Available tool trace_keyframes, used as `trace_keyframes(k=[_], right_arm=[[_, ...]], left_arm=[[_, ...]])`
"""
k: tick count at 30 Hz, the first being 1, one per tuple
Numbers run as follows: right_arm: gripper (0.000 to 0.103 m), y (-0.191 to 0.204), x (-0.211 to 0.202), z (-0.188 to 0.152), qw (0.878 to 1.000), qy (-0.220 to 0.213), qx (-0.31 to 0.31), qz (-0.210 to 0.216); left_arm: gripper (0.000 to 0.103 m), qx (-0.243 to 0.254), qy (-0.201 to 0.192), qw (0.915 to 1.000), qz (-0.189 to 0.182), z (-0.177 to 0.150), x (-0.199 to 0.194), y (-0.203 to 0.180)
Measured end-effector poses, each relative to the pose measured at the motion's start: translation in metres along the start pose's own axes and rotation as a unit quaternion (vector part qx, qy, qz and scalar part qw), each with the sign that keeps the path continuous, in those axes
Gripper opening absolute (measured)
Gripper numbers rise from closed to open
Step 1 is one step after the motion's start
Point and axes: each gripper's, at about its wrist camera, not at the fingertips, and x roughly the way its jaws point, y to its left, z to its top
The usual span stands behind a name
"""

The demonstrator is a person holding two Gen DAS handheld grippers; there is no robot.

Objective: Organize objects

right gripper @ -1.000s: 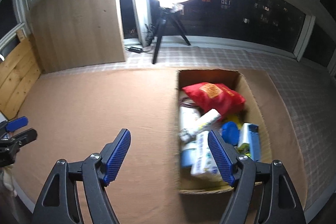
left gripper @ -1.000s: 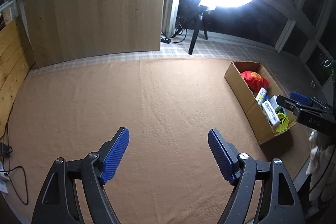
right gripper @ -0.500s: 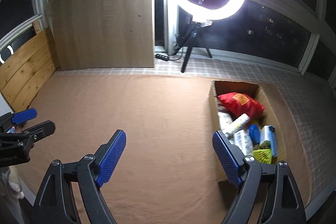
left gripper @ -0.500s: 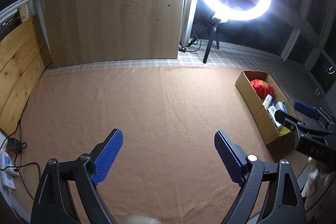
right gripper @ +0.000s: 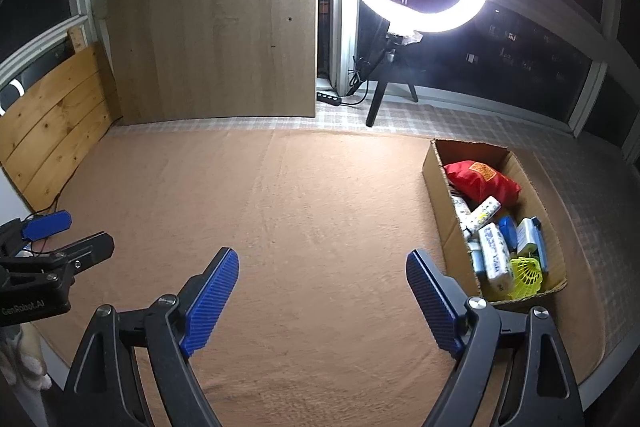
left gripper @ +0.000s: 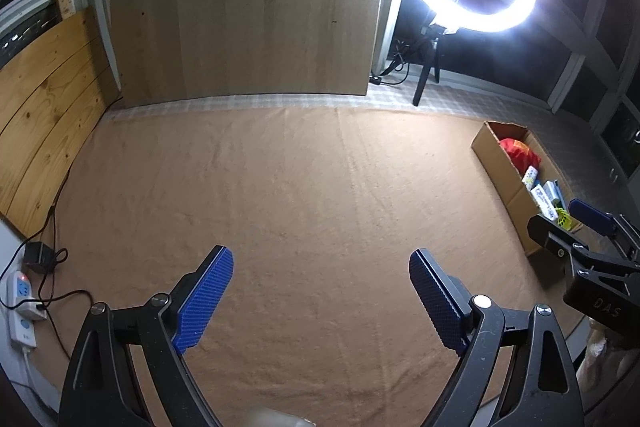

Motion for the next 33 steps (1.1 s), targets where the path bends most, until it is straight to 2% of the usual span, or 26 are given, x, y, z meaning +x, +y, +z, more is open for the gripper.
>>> trace_keyframes(k=[11, 33], right_arm=[[0.083, 0.014, -0.001, 0.002, 1.0, -0.006, -0.011, -0.016], [0.084, 0.008, 0.003, 0.007, 1.0, -0.004, -0.012, -0.023]], left_arm=[[0.092, -0.002, -0.007, 1.0, 0.005, 0.003, 0.0, 0.01], [0.093, 0.001, -0.004, 1.0, 0.005, 0.007, 0.004, 0.006]])
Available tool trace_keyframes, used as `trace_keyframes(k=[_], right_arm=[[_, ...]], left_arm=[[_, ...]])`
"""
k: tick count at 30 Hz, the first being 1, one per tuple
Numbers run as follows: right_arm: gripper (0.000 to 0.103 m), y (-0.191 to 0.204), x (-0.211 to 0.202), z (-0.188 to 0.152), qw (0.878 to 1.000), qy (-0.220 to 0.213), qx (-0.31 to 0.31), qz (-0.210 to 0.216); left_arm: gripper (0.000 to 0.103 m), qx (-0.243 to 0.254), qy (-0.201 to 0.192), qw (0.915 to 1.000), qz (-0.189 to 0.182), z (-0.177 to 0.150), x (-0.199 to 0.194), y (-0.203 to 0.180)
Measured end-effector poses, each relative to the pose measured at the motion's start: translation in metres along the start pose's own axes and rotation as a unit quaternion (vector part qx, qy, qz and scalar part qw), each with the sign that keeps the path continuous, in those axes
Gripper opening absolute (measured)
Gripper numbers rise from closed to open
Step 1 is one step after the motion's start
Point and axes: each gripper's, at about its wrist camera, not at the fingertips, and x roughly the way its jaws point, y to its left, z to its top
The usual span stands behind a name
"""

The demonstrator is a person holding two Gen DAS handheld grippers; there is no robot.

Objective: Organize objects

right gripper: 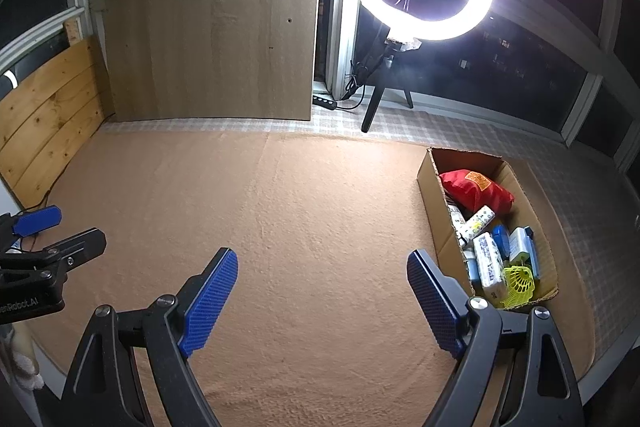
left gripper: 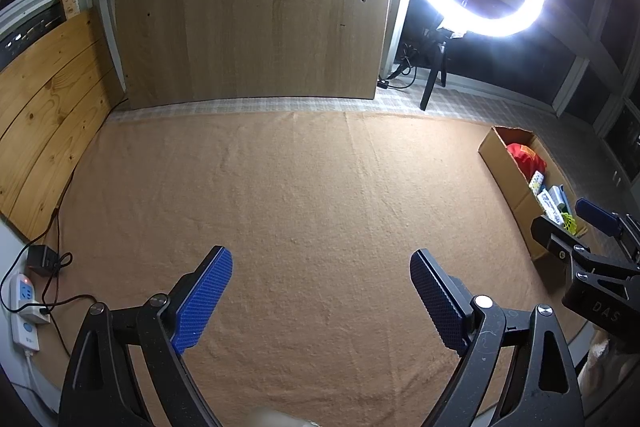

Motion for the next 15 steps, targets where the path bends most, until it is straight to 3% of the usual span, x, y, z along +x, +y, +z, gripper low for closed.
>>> trace_keyframes(k=[15], right_arm=[[0.084, -0.0034, 0.0007, -0.0029, 1.0, 0.004, 0.006, -0.002]], left_arm=[[0.093, 0.007, 0.005, 1.0, -0.001, -0.0005, 0.0053, -0.0063]])
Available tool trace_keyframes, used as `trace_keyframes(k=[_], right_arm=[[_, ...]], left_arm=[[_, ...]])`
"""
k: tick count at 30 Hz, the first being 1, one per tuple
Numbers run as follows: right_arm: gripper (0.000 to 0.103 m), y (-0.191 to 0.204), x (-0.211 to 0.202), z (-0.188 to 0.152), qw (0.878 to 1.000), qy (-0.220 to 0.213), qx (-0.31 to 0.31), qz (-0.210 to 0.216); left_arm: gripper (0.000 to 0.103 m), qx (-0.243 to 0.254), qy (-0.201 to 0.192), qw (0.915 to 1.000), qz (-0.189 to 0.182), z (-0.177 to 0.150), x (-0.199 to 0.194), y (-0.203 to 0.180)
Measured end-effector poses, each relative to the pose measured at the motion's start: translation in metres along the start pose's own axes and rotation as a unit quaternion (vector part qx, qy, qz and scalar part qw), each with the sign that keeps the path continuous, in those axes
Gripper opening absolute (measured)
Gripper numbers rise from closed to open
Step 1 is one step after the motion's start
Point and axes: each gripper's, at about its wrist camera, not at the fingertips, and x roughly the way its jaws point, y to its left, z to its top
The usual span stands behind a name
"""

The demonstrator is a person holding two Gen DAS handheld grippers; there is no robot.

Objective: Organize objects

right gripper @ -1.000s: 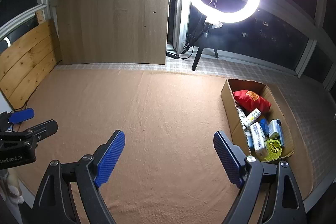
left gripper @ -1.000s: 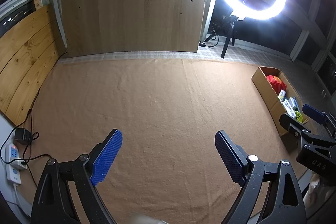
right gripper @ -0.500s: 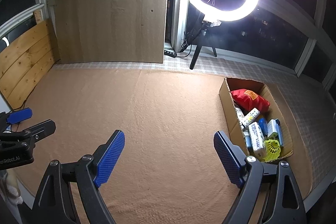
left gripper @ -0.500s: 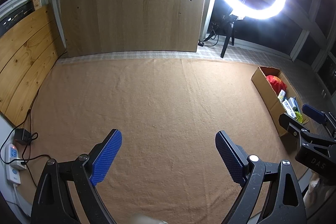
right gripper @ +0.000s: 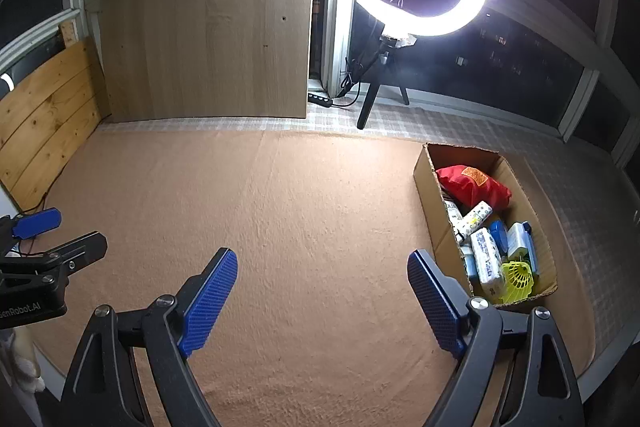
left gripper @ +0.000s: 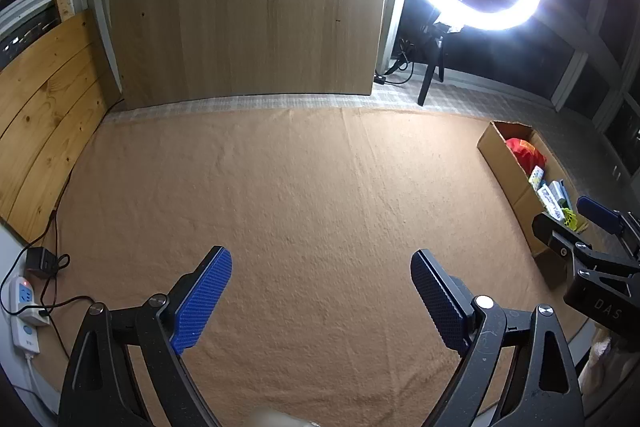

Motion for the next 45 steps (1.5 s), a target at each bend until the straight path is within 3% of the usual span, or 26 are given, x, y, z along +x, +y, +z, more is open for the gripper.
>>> trace_keyframes(k=[45], right_arm=[[0.085, -0.005, 0.012, -0.002, 1.0, 0.017, 0.002, -0.001]], left_arm=[[0.095, 0.006, 0.0, 1.0, 0.002, 0.001, 0.007, 0.003]])
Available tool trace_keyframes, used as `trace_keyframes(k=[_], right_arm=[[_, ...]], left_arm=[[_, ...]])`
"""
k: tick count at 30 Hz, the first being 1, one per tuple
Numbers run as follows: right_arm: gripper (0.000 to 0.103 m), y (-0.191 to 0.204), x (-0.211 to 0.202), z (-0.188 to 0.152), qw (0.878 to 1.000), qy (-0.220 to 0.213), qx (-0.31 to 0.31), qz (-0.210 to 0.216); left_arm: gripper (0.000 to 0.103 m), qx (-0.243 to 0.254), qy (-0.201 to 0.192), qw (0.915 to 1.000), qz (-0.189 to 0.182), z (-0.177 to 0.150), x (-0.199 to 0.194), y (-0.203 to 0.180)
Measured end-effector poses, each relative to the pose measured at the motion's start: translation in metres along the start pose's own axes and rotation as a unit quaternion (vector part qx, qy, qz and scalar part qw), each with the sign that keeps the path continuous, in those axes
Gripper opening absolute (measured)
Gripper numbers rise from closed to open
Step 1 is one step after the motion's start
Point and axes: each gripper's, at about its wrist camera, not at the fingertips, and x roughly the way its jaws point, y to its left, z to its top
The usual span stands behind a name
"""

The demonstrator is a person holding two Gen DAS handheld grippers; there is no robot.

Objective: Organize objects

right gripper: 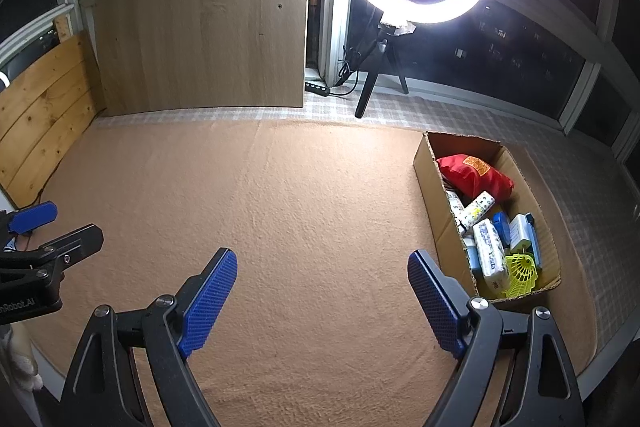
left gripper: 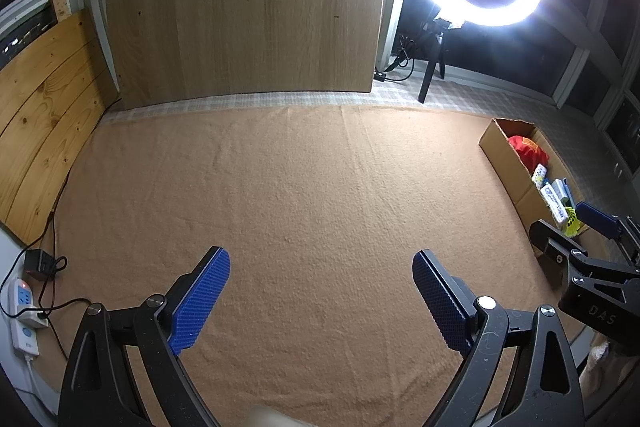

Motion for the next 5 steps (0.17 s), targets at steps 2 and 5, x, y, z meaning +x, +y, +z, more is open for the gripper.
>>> trace_keyframes(k=[2, 5], right_arm=[[0.085, -0.0004, 0.0022, -0.0001, 1.0, 0.002, 0.0, 0.0], [0.085, -0.0012, 0.0061, -0.0014, 1.0, 0.006, 0.001, 0.0]], left_arm=[[0.095, 0.004, -0.004, 1.0, 0.002, -0.0005, 0.0018, -0.0016], [0.095, 0.004, 0.001, 1.0, 0.0, -0.002, 0.0062, -0.0021]])
